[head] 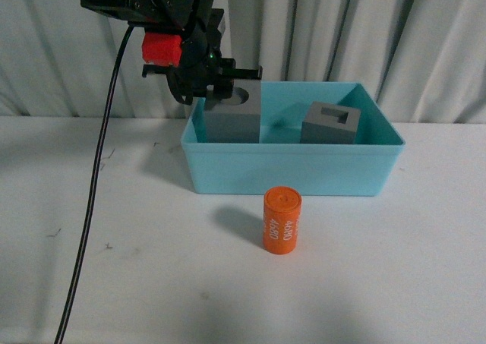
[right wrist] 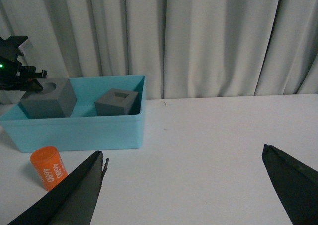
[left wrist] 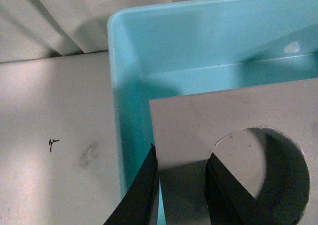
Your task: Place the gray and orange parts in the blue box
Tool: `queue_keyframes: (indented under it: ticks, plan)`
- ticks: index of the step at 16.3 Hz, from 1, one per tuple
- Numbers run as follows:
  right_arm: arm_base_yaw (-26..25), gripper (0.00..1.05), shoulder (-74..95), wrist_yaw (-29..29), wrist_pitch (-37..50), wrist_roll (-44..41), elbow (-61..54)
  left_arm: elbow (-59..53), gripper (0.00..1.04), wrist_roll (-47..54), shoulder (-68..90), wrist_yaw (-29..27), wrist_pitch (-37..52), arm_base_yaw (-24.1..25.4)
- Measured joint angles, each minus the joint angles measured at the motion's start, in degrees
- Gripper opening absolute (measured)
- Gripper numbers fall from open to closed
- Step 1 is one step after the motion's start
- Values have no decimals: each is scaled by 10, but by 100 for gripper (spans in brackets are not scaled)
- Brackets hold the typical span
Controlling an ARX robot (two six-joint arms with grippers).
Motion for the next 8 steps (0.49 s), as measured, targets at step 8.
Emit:
queue_keyframes:
  ticks: [8]
  plan:
    - [0,98,0,0,0,0,0,-1,21,-1,0,-6,1,7]
